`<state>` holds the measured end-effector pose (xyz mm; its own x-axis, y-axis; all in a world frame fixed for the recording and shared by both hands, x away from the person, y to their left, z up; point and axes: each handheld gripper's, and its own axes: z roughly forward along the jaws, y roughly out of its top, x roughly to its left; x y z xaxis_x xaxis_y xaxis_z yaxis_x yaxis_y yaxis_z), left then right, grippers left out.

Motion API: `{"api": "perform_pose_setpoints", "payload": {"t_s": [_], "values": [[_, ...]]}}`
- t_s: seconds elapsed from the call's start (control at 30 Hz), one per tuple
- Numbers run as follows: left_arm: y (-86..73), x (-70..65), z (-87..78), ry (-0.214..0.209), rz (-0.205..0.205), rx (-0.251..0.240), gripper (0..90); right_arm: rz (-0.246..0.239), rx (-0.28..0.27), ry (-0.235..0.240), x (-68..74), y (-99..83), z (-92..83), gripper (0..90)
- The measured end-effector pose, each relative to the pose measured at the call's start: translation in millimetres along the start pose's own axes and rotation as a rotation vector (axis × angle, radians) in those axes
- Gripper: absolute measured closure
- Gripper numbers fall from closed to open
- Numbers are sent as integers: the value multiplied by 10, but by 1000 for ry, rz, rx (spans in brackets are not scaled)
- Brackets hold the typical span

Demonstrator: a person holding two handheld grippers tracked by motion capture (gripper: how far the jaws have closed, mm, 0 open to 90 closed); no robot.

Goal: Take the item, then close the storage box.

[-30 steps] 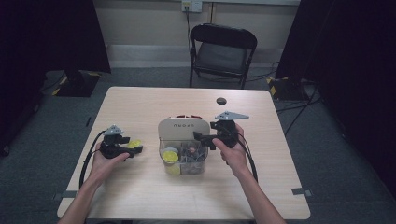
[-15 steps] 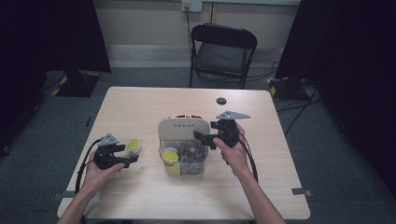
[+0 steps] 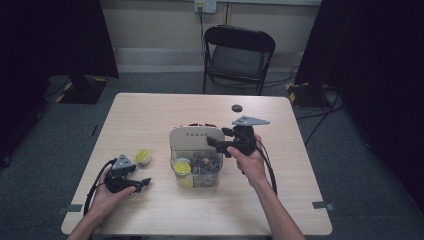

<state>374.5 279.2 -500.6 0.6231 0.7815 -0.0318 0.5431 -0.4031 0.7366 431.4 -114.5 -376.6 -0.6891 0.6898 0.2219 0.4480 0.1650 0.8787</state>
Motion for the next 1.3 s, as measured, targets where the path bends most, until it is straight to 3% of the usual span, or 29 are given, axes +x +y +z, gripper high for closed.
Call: {"api": "perform_pose_setpoints", "payload": {"t_s": [0.07, 0.13, 0.2, 0.47, 0.73, 0.87, 1.3], "values": [[-6, -8, 10, 20, 24, -1, 171, -2, -9, 30, 17, 19, -12, 343], [-5, -12, 11, 27, 22, 0, 159, -14, -7, 33, 44, 34, -19, 349], [-5, -17, 12, 28, 19, 0, 157, -17, -16, 44, 61, 48, -22, 412], [-4, -12, 12, 27, 22, 2, 155, -22, -26, 50, 130, 79, -26, 464], [-4, -14, 13, 28, 19, 0, 154, -32, -25, 86, 179, 65, -116, 466], [-4, -13, 13, 29, 19, 0, 154, -48, -20, 72, 203, 53, -147, 470], [-4, -13, 13, 27, 18, 0, 154, -36, -15, 91, 209, 2, -206, 465]]}}
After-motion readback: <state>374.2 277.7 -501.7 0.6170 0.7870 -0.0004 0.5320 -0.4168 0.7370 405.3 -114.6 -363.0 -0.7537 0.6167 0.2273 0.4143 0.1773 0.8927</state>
